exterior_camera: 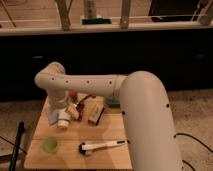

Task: Place fork in paper cup

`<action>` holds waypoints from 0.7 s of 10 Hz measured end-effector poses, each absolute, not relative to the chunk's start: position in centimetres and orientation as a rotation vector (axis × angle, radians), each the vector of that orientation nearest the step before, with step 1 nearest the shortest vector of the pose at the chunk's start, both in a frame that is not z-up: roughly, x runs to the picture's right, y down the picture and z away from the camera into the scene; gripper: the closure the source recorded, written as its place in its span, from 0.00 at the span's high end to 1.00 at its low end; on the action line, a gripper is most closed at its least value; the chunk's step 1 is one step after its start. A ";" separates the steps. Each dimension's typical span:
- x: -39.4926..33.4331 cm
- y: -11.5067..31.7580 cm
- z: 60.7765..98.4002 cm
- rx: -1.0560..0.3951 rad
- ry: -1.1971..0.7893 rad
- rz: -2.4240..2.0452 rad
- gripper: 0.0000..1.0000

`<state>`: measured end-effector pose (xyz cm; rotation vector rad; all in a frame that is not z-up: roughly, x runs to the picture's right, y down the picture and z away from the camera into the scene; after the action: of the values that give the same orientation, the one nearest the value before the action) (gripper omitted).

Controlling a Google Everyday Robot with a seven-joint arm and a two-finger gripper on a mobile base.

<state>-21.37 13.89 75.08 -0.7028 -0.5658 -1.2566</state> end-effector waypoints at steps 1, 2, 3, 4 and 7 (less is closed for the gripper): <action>-21.4 13.8 75.1 -0.703 -0.568 -1.258 0.80; -21.4 13.8 75.1 -0.704 -0.569 -1.258 0.80; -21.4 13.8 75.1 -0.705 -0.570 -1.259 0.80; -21.4 13.8 75.2 -0.705 -0.572 -1.259 0.80; -21.3 13.7 75.2 -0.703 -0.574 -1.261 0.80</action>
<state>-21.30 13.73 75.20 -0.7033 -0.5741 -1.2608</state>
